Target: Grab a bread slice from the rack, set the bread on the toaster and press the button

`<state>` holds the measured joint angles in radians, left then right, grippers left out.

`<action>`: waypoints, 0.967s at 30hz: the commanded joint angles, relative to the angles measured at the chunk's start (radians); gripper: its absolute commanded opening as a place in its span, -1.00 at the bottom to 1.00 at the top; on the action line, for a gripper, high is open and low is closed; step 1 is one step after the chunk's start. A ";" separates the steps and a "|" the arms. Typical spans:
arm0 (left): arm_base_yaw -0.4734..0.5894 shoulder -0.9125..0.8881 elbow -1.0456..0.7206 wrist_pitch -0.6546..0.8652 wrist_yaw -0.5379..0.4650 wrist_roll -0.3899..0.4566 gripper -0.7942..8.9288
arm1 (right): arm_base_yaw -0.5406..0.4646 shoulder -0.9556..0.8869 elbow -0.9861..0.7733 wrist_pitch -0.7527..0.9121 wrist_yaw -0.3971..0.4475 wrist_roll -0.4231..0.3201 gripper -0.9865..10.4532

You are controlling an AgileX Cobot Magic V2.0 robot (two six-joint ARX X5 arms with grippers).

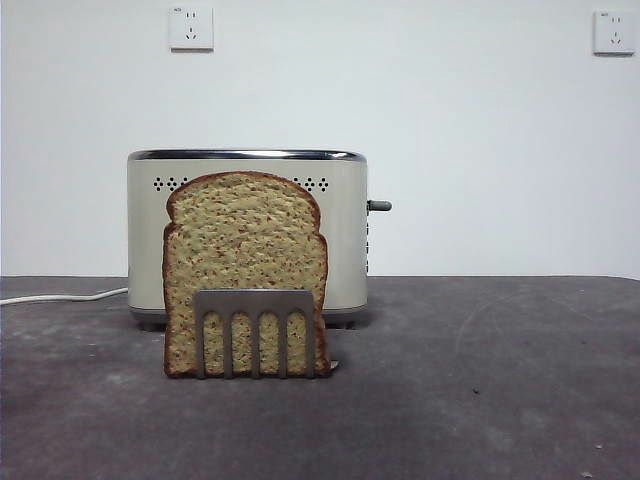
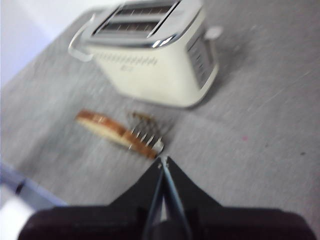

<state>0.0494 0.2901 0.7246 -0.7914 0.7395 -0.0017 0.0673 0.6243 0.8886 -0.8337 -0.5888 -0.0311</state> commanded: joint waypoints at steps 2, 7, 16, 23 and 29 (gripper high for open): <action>-0.002 0.047 0.051 -0.093 0.029 0.149 -0.85 | 0.016 0.055 0.078 -0.129 -0.015 -0.141 -0.85; -0.024 0.063 0.065 -0.133 0.025 0.187 -0.85 | 0.032 0.072 0.096 -0.175 -0.014 -0.169 -0.85; -0.040 0.068 0.065 -0.105 0.002 0.191 0.42 | 0.032 0.072 0.096 -0.175 -0.014 -0.169 -0.85; -0.102 0.099 0.072 -0.077 -0.036 0.290 0.60 | 0.032 0.072 0.096 -0.176 -0.014 -0.169 -0.85; -0.197 0.242 0.140 -0.077 -0.079 0.372 0.60 | 0.032 0.072 0.096 -0.176 -0.014 -0.169 -0.85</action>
<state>-0.1314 0.5106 0.8516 -0.8783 0.6655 0.3229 0.0982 0.6975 0.9836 -1.0115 -0.6018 -0.1921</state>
